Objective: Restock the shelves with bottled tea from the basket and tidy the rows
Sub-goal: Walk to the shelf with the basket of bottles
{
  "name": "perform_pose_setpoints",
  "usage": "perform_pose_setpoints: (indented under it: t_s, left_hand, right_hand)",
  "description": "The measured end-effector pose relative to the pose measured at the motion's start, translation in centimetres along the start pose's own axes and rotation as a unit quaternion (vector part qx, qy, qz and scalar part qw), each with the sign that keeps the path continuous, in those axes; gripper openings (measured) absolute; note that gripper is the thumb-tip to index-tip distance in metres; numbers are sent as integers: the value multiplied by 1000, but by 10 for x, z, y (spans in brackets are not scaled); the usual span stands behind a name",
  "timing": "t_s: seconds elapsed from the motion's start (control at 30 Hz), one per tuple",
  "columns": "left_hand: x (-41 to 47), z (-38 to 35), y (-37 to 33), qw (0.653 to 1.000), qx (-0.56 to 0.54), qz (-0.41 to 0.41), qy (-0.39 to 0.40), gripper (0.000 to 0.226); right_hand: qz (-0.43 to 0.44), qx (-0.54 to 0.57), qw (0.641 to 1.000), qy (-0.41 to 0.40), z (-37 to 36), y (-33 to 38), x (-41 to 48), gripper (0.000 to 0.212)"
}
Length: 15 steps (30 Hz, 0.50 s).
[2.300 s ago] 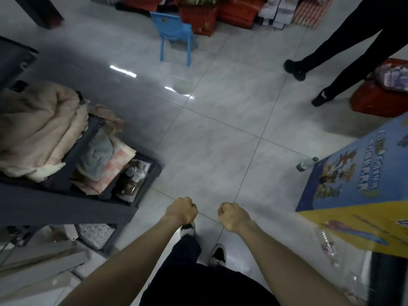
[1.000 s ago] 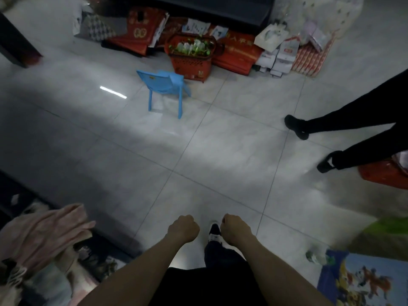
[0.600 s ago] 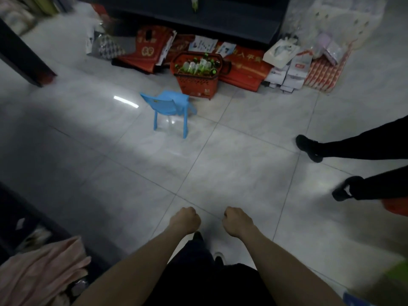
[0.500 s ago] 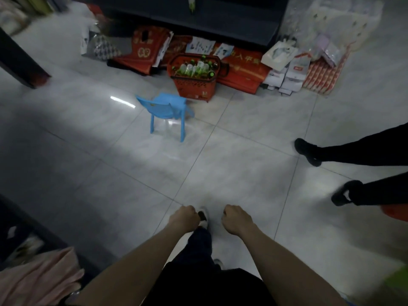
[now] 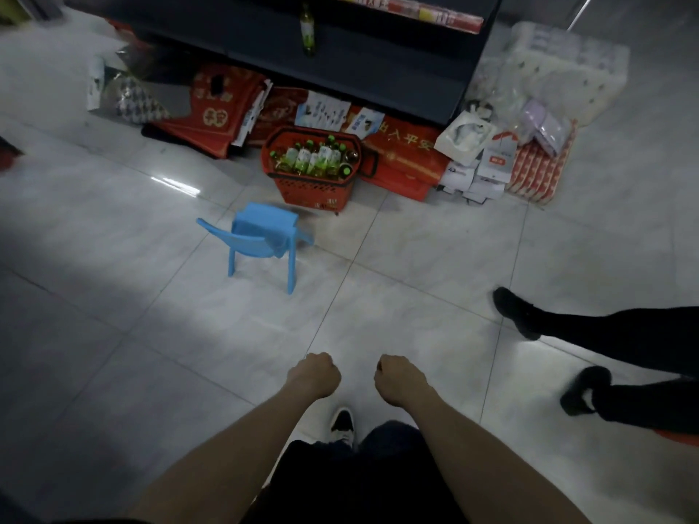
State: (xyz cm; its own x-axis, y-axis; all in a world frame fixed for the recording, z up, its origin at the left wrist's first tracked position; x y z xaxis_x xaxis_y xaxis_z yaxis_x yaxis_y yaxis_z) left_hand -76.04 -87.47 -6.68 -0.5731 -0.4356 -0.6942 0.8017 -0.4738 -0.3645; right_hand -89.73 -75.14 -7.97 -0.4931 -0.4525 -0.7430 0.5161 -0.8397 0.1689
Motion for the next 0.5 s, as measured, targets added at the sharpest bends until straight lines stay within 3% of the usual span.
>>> perform_pose_setpoints:
  t_s: [0.5]
  left_hand:
    - [209, 195, -55, 1000, -16, 8, -18, 36]
  right_hand:
    - [7, -20, 1000, -14, 214, 79, 211, 30]
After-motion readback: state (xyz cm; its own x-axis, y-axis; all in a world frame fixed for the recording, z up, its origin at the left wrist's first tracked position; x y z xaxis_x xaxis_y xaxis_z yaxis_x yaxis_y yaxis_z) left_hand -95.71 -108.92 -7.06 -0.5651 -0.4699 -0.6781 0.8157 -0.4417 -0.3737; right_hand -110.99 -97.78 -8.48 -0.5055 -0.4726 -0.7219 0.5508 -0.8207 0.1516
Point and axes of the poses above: each hand's wrist, its own x-axis towards the middle knuckle, its own z-axis out of the back of the hand, y = z × x, the point moved 8 cm from there along x, towards the middle knuckle, and after that the axes turned 10 degrees about -z, right-handed, at the moved point
